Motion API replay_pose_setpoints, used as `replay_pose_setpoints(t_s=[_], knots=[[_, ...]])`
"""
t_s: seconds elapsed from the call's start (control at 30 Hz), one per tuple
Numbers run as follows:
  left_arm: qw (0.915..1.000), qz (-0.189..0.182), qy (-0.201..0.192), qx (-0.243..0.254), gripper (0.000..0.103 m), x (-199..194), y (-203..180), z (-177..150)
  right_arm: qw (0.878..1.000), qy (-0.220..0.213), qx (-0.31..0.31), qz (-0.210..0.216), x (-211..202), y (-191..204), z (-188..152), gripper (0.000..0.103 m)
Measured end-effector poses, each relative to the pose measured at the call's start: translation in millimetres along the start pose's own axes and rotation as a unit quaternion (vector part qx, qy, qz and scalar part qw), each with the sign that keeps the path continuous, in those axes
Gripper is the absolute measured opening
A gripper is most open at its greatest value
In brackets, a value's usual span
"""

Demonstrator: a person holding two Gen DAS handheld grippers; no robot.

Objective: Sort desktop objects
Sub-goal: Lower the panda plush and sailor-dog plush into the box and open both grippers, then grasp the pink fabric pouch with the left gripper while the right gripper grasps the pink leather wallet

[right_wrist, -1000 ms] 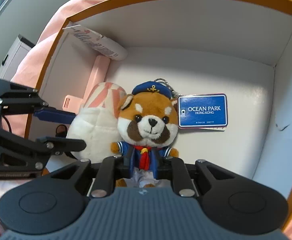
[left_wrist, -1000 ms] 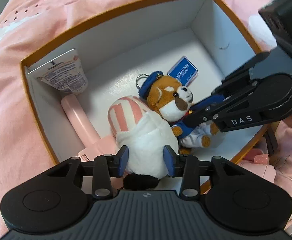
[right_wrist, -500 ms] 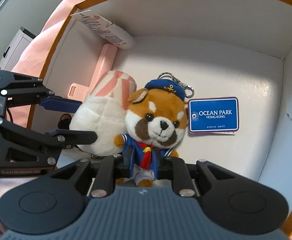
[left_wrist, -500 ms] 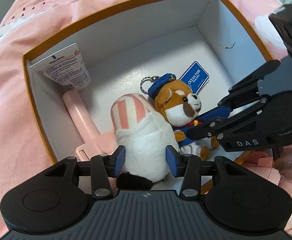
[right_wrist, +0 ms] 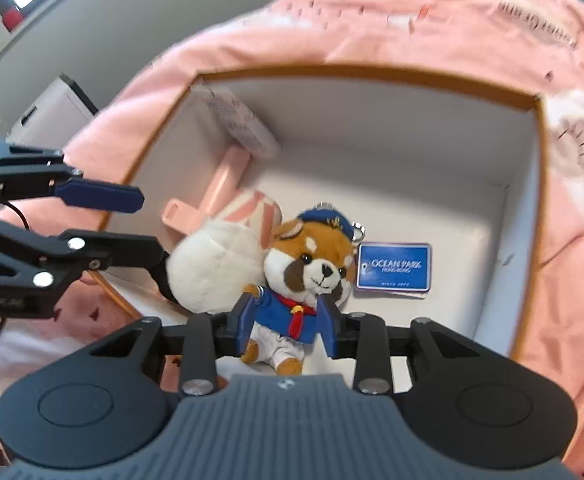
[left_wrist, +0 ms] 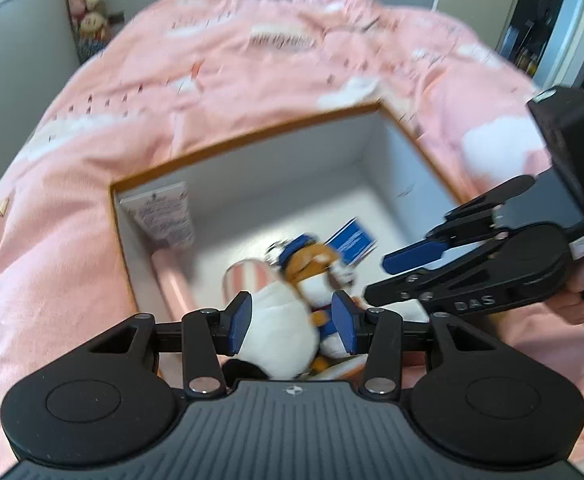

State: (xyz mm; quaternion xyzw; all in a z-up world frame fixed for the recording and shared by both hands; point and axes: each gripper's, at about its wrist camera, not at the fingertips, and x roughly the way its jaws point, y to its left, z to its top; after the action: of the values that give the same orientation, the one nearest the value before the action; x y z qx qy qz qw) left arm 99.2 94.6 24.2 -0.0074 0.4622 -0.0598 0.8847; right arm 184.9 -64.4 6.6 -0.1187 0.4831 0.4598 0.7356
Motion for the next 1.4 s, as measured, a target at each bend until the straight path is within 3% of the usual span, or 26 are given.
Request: replay_pose_setpoints(t_s=[0.2,0.33,0.6,1.1,1.4], knots=[[0.9985,-0.024,-0.049,-0.001,0.052,-28,-30,-15,0.996,-0.087,-0.001,-0.023,-47,12,-27,0.036],[0.9984,-0.043,-0.036,-0.008,0.052,-38,-51,-27,0.991,-0.123,0.019,-0.038,-69,17,-51,0.036],[0.996,-0.07,0.054,0.01,0.057,2,-94,-51,0.991,-0.105,0.062,-0.051,-75,17,-86,0.036],[0.9934,-0.05,0.093,-0.045,0.061,30,-102,-65,0.992,-0.065,0.092,-0.053,-52,14,-107,0.036],[0.9917,-0.06,0.104,-0.046,0.026,25,-95,-66,0.994,-0.058,0.085,-0.045,-45,19,-104,0.034]])
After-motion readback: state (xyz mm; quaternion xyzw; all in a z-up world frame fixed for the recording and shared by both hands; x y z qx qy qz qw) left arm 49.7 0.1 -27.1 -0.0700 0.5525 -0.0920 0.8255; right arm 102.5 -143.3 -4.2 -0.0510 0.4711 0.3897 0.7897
